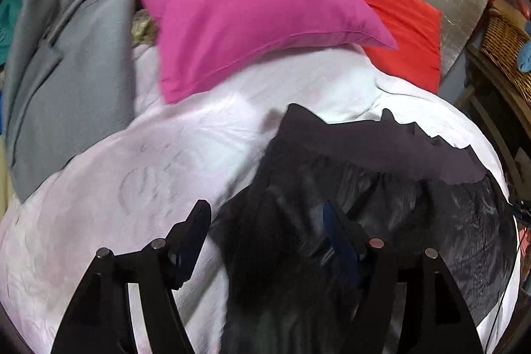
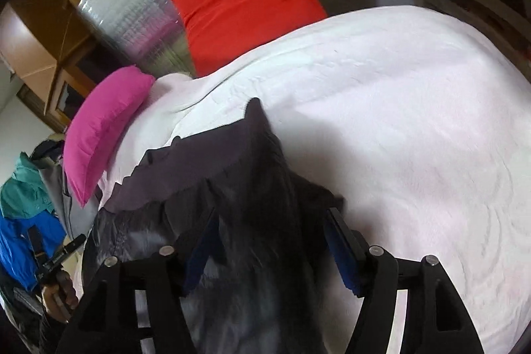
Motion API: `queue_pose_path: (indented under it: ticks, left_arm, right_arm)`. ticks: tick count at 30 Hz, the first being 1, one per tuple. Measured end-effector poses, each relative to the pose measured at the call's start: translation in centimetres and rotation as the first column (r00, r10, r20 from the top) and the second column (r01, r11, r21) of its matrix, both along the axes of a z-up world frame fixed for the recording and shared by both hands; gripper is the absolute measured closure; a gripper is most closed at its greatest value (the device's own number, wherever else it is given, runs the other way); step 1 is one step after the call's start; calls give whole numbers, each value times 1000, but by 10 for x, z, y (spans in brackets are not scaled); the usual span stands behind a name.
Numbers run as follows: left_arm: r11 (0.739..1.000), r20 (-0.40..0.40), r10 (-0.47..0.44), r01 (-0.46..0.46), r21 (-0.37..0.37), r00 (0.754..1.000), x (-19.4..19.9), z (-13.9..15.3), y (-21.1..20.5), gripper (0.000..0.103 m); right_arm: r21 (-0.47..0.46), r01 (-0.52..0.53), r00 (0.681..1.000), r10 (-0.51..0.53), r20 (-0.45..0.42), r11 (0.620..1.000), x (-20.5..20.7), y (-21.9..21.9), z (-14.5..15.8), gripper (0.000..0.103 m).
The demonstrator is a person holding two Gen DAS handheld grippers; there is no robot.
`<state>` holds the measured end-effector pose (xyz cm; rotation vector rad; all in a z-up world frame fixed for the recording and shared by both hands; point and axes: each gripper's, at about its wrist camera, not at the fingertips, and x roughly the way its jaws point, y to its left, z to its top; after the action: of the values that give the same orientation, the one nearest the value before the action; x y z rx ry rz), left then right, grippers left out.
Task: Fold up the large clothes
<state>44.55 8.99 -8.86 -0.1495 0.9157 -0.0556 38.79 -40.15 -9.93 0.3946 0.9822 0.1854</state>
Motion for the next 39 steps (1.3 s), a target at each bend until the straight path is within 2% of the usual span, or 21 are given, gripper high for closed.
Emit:
queue_pose_path:
  ticks: [2, 3, 4, 5, 8, 10, 12, 14, 17, 18, 19, 20, 21, 22, 23, 25, 30, 35, 37, 38, 39]
  left_arm:
    - [999, -25, -29, 30, 32, 999, 9, -9, -13, 34]
    - [997, -49, -34, 37, 71, 998, 15, -18, -21, 59]
    - [994, -92, -21, 31, 104, 996, 23, -28, -25, 80]
    - [995, -106, -22, 32, 91, 994, 26, -33, -24, 80]
    - [995, -93, -17, 26, 96, 996, 28, -31, -23, 87]
    - [994, -101, -4, 15, 112, 995, 33, -41, -22, 87]
    - [992, -96, 7, 5, 129, 995, 33, -50, -24, 86]
    - [984, -87, 9, 7, 180, 996, 29, -45, -29, 84]
    - [979, -47, 16, -6, 202, 999, 9, -23, -28, 79]
    - [985, -14, 6, -4, 173, 1000, -4, -10, -22, 71]
    - [989, 20, -4, 1, 145, 1000, -17, 0, -15, 55]
    - [992, 46, -1, -5, 127, 999, -26, 7, -8, 46]
    - [995, 85, 18, -25, 93, 996, -41, 15, 3, 35]
    - [999, 107, 28, -32, 44, 994, -52, 18, 12, 34]
    - [1000, 106, 26, -27, 2, 994, -56, 18, 17, 34]
    - [995, 66, 26, -19, -102, 998, -67, 12, 29, 34]
    - [976, -19, 37, -40, -216, 999, -69, -15, 34, 34]
    - [966, -32, -23, 14, -259, 999, -54, -26, 19, 34]
    - [971, -91, -37, 15, -237, 995, -45, -43, 13, 33]
    - [973, -102, -36, 11, -231, 994, -44, -48, 12, 33]
    - [972, -104, -35, 10, -234, 994, -44, -51, 11, 41]
  right_arm:
    - [-80, -50, 999, 49, -19, 996, 13, 19, -5, 34]
    - [-119, -78, 996, 74, -42, 990, 21, 28, -11, 48]
    - [-143, -97, 994, 88, -62, 985, 25, 34, -15, 67]
    - [-175, -110, 992, 97, -77, 979, 28, 39, -17, 87]
    - [-265, -99, 995, 102, -1, 959, 18, 39, -2, 92]
    - [-256, -64, 997, 54, -46, 965, 22, 28, -18, 92]
    - [-259, -31, 998, 17, -55, 965, 21, 26, -33, 92]
    - [-262, 0, 999, -13, -49, 965, 18, 28, -33, 89]
    - [-192, 25, 998, -34, -44, 981, 4, 24, -12, 76]
    - [-178, 24, 999, -29, -27, 984, -6, 17, -3, 63]
    - [-159, 25, 999, -28, -16, 987, -14, 11, 5, 49]
    - [-141, 31, 999, -32, -3, 989, -21, 3, 10, 21]
    - [-108, 45, 999, -42, 27, 993, -35, -9, 16, 14]
    - [-84, 50, 998, -47, 32, 995, -41, -16, 18, 14]
    - [-18, 55, 998, -54, 18, 998, -51, -28, 14, 14]
    - [87, 68, 998, -66, -25, 994, -62, -42, 1, 14]
    - [223, 52, 996, -33, -86, 973, -66, -39, -29, 15]
    - [225, -63, 993, 84, -85, 972, -43, -2, -34, 15]
    - [197, -72, 988, 97, -123, 978, -38, 6, -46, 16]
    - [180, -77, 985, 102, -136, 981, -36, 9, -50, 26]
    - [150, -79, 987, 99, -129, 985, -36, 12, -50, 35]
